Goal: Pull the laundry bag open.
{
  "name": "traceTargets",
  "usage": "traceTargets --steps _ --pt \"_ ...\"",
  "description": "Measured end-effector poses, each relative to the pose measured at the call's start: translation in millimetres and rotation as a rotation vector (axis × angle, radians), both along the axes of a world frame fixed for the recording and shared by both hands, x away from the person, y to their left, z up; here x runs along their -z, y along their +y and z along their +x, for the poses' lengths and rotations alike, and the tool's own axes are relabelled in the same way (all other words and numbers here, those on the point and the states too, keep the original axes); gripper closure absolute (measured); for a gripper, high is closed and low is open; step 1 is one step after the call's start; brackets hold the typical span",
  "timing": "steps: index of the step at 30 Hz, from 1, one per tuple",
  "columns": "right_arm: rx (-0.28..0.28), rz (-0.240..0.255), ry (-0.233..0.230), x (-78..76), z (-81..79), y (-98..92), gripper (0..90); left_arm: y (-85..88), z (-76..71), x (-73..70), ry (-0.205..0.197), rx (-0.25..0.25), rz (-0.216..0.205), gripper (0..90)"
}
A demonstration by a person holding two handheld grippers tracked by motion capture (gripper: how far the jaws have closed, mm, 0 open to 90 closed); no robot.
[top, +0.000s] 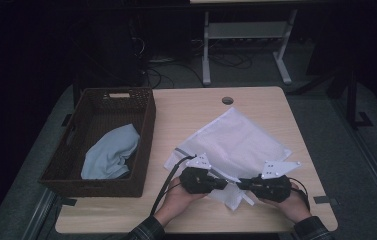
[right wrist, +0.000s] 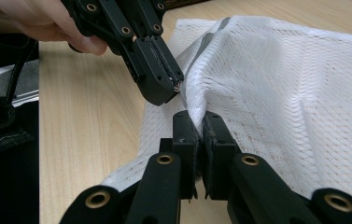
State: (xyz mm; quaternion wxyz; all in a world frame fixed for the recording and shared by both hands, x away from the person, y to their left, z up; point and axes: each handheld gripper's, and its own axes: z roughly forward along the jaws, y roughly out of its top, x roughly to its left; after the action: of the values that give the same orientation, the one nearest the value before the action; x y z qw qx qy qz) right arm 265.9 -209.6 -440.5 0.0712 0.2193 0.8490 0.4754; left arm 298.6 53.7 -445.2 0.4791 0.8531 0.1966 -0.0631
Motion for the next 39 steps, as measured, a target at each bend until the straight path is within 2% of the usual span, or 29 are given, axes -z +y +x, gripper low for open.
traceTargets --steps 3,14,20,35,39 --pt "0.000 -0.002 0.002 1.2 0.4 -0.4 84.8 1.5 0.6 0.7 -0.005 -0.008 0.011 87.0" --pt "0.009 0.001 0.005 1.5 0.4 -4.1 84.8 7.2 2.7 0.4 0.007 -0.023 0.001 87.0" --pt "0.008 0.003 0.005 2.1 0.9 -4.3 84.8 8.5 4.1 0.8 0.008 -0.024 0.011 87.0" --pt "0.029 0.005 0.009 3.0 0.6 -12.0 84.8 18.5 8.9 0.4 0.021 -0.043 0.001 87.0" --pt "0.030 0.001 0.008 3.5 1.4 -13.1 84.8 19.4 10.4 0.8 0.023 -0.045 0.010 87.0"
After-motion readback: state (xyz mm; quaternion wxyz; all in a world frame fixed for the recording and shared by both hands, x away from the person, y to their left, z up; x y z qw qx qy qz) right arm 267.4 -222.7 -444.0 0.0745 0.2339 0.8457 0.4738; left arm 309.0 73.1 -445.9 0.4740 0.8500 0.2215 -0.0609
